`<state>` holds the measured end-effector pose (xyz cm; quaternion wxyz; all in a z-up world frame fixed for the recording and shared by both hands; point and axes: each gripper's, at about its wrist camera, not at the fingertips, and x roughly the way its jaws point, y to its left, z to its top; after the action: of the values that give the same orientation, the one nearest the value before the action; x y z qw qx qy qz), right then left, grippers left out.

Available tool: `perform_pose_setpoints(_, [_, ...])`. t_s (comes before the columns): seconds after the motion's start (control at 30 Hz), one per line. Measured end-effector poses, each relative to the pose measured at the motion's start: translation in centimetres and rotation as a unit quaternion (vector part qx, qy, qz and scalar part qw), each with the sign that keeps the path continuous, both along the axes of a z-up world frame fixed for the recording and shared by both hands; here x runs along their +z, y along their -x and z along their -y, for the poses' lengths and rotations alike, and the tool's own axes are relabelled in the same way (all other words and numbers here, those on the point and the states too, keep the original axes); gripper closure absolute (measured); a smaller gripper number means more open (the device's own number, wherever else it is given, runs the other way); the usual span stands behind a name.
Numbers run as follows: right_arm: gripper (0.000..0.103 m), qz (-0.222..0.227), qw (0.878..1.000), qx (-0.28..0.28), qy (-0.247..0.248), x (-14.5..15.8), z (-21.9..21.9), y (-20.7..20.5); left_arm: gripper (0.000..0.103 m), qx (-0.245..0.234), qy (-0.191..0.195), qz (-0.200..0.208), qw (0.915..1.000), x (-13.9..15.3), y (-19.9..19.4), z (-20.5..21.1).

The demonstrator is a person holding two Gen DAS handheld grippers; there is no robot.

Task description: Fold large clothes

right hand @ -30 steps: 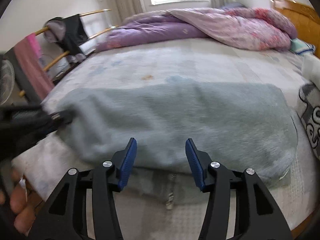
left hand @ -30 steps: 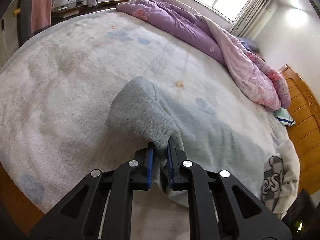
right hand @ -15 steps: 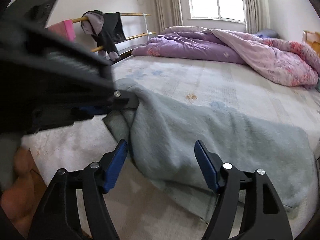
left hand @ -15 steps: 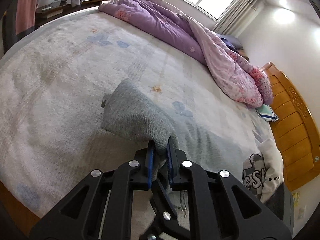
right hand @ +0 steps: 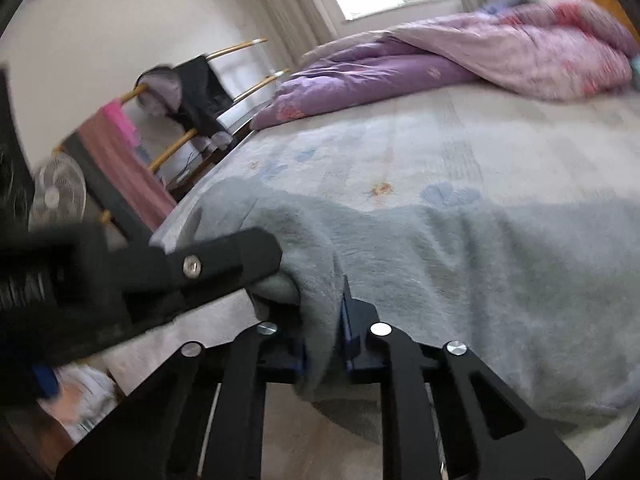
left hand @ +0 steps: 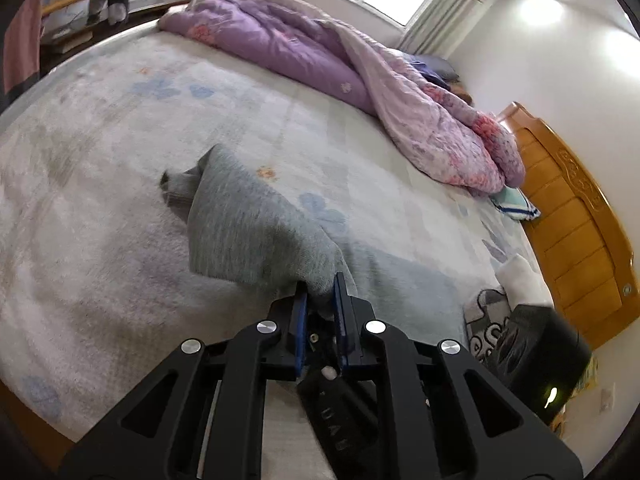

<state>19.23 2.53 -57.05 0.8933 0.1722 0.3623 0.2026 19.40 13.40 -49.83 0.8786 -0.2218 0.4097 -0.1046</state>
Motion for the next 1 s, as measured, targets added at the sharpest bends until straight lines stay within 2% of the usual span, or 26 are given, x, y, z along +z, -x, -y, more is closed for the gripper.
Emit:
perform_pose_setpoints(0.03, [0.093,-0.001,1.000,-0.013,0.001,0.4,0.6,0.3,0.090,-0.015,0.005,0.013,0.9998,0.7,0.3,0.9])
perform_pose_setpoints(0.1, [0.094,-0.013,0.998,-0.054,-0.019,0.8,3.1,0.6,0.080,-0.029,-0.007,0.034,0.9990,1.9,1.2,2.2])
perform_pose_setpoints(0.17, [0.094,-0.032,0.992,-0.109,-0.052,1.0,6.6,1.1,0.046,-0.030,-0.024,0.058,0.9976,3.1,2.3,3.7])
perform_pose_setpoints(0.23, [0.095,-0.042,0.984,-0.156,-0.069,1.1,9.5,1.9,0.045,-0.008,-0.038,0.070,0.9968,3.6,2.9,4.5])
perform_pose_setpoints(0.3, [0.095,-0.056,0.973,-0.201,-0.095,0.7,12.4,3.0,0.043,0.013,-0.052,0.053,0.9972,3.0,2.4,4.9])
perform_pose_setpoints(0.4, [0.098,-0.084,0.953,-0.268,-0.111,-0.5,16.4,4.6,0.041,0.027,-0.077,-0.009,0.9966,0.0,-0.2,5.6])
perform_pose_setpoints(0.47, [0.098,-0.116,0.932,-0.311,-0.149,-2.6,19.4,5.7,0.040,0.012,-0.074,-0.043,0.9962,-2.3,-1.9,6.3])
perform_pose_setpoints(0.53, [0.098,-0.141,0.923,-0.322,-0.156,-4.1,20.4,5.8,0.039,-0.002,-0.058,-0.071,0.9958,-4.7,-3.3,7.4])
perform_pose_setpoints(0.57, [0.098,-0.149,0.925,-0.322,-0.138,-4.8,20.6,5.6,0.039,-0.011,-0.053,-0.075,0.9957,-5.5,-3.8,7.9])
perform_pose_setpoints(0.63, [0.098,-0.161,0.923,-0.317,-0.146,-5.6,20.9,5.2,0.039,-0.031,-0.076,-0.079,0.9935,-7.2,-4.9,9.6])
perform_pose_setpoints(0.67, [0.098,-0.164,0.925,-0.308,-0.149,-5.7,20.8,5.0,0.045,-0.035,-0.087,-0.080,0.9924,-7.3,-5.2,10.2])
perform_pose_setpoints(0.7, [0.098,-0.164,0.929,-0.297,-0.147,-5.6,20.8,4.9,0.055,-0.039,-0.089,-0.076,0.9923,-7.3,-5.5,10.7])
perform_pose_setpoints(0.73, [0.096,-0.155,0.934,-0.289,-0.145,-5.2,20.8,4.9,0.077,-0.058,-0.082,-0.072,0.9924,-7.0,-5.9,11.5])
perform_pose_setpoints(0.77, [0.092,-0.146,0.937,-0.284,-0.143,-4.7,20.9,4.9,0.086,-0.066,-0.085,-0.070,0.9918,-6.8,-5.9,12.0])
perform_pose_setpoints(0.8, [0.092,-0.134,0.942,-0.270,-0.145,-4.1,21.1,5.1,0.087,-0.077,-0.103,-0.066,0.9895,-6.5,-6.3,13.0])
perform_pose_setpoints(0.83, [0.090,-0.132,0.945,-0.263,-0.143,-3.6,21.5,5.2,0.093,-0.085,-0.108,-0.066,0.9884,-6.6,-6.6,13.4])
perform_pose_setpoints(0.9, [0.075,-0.124,0.947,-0.244,-0.167,-3.1,22.2,5.3,0.093,-0.086,-0.101,-0.074,0.9884,-6.8,-7.3,13.7])
perform_pose_setpoints(0.93, [0.057,-0.124,0.947,-0.241,-0.171,-2.8,22.5,5.2,0.093,-0.084,-0.098,-0.076,0.9887,-6.8,-7.4,13.7])
perform_pose_setpoints(0.97, [0.049,-0.121,0.948,-0.240,-0.168,-2.6,22.5,5.3,0.093,-0.081,-0.093,-0.078,0.9892,-6.8,-7.6,13.7])
perform_pose_setpoints(1.0, [0.048,-0.116,0.950,-0.228,-0.179,-2.4,22.6,5.0,0.093,-0.079,-0.091,-0.080,0.9894,-6.8,-7.6,13.6])
